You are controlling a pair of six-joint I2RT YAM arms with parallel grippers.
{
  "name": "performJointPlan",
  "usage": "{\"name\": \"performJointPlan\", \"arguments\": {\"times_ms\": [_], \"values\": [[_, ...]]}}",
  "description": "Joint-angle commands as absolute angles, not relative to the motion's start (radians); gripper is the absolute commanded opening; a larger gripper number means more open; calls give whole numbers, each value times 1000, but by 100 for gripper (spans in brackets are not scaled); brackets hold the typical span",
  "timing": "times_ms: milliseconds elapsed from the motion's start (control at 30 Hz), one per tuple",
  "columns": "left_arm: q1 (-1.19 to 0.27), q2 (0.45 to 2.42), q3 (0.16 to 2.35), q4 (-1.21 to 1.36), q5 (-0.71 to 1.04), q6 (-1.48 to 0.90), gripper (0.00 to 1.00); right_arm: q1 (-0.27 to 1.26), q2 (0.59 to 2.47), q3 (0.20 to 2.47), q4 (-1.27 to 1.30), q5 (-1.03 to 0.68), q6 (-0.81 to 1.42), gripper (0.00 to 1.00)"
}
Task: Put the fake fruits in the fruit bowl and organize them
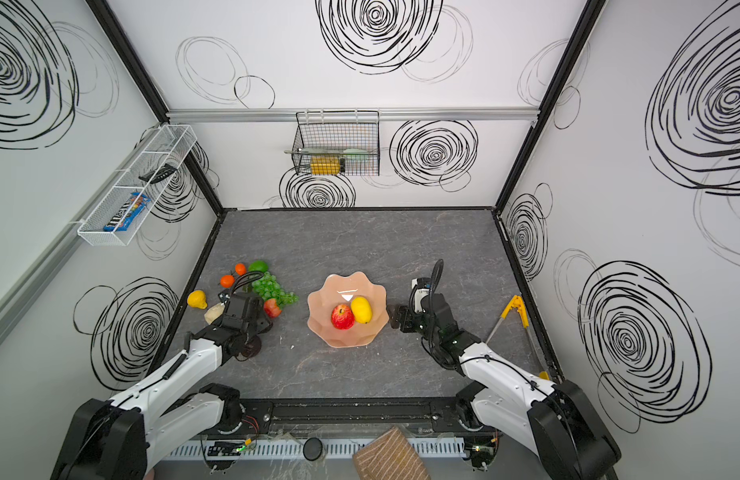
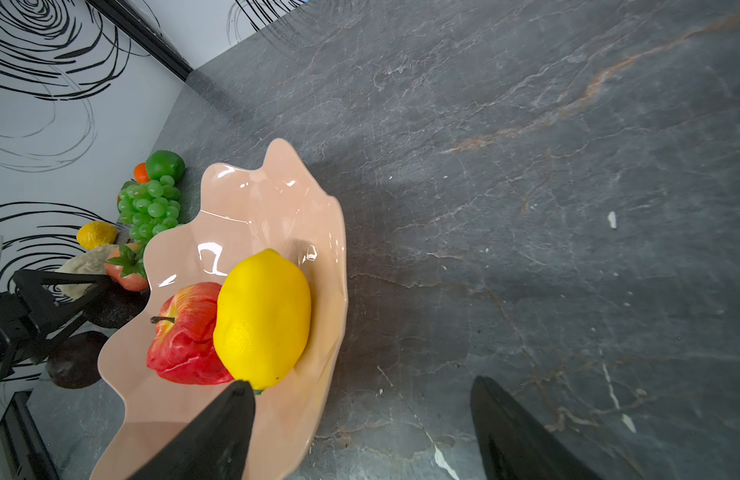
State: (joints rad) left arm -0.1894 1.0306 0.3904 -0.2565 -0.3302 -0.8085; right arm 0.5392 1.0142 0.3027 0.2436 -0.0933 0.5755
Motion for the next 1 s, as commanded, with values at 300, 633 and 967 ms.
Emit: {"name": "performJointPlan", "arguments": {"times_ms": [300, 633, 967], "values": [[-151, 1117, 399, -145, -269, -764, 59, 535, 1025, 309, 255, -85, 582, 86], [-150, 1120, 393, -143, -259, -746, 66, 534, 1028, 306, 258, -80, 583, 86], [-147, 1184, 413, -124, -222, -722, 58, 534, 1035, 307, 256, -82, 584, 86]]}}
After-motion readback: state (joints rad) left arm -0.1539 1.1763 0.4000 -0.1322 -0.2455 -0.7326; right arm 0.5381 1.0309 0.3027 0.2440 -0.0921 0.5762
